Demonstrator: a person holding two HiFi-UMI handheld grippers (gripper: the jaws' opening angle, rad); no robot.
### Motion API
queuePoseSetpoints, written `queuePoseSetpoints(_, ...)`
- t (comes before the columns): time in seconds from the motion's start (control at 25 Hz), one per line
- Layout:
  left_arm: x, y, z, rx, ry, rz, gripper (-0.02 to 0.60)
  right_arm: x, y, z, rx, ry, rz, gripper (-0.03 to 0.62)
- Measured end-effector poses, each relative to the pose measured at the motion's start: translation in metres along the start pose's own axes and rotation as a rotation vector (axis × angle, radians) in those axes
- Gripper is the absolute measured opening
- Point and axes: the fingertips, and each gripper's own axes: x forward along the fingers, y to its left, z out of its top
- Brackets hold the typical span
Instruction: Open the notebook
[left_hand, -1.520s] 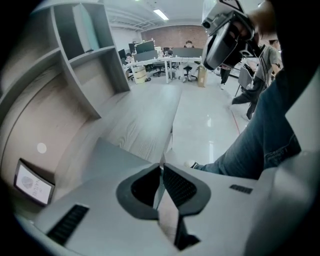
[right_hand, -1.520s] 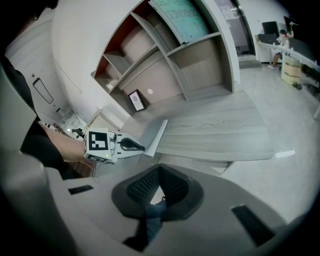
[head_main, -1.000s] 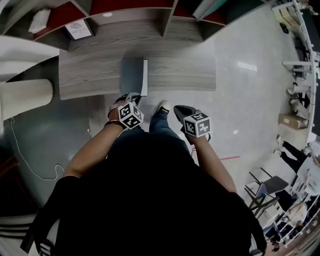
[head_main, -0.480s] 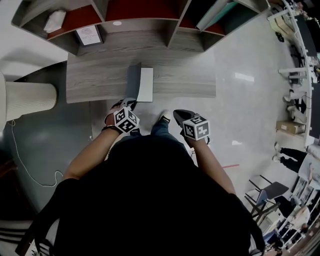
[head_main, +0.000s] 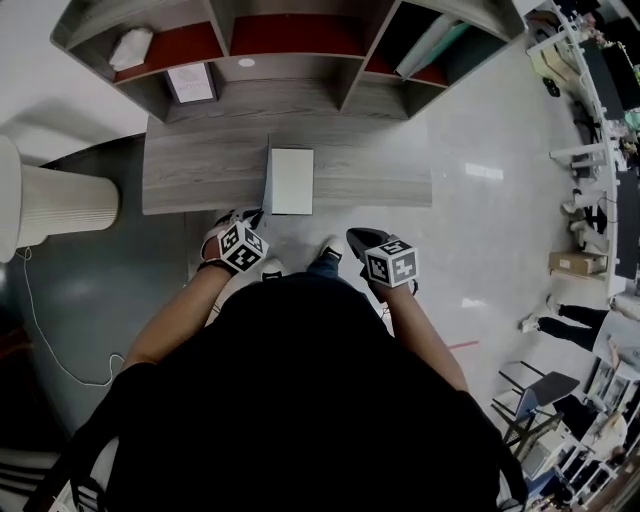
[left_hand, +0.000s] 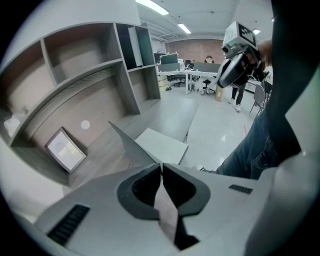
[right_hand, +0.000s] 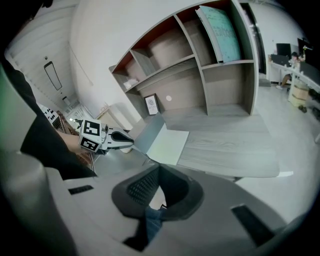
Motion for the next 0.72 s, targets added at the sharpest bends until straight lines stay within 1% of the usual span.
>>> queuePoseSetpoints(0.24,-0.007,0.012,-0.018,-0.03,0.013,0.023,0.025,-0.003,0.007,-0.001,-0.003,-0.006,-0.014,0.002)
queuePoseSetpoints(0.48,-0.01,0.026,-0.037,-0.095,0.027,0.032,0.025,-0.004,0.012,-0.001,0.001,-0.017,-0.028,0.002)
queuePoseSetpoints(0.72,-0.011,0.036,-0.054,-0.14,0.042,0.045,0.025,-0.006,0.014,-0.006,0.01,-0.019,-0.048,0.002)
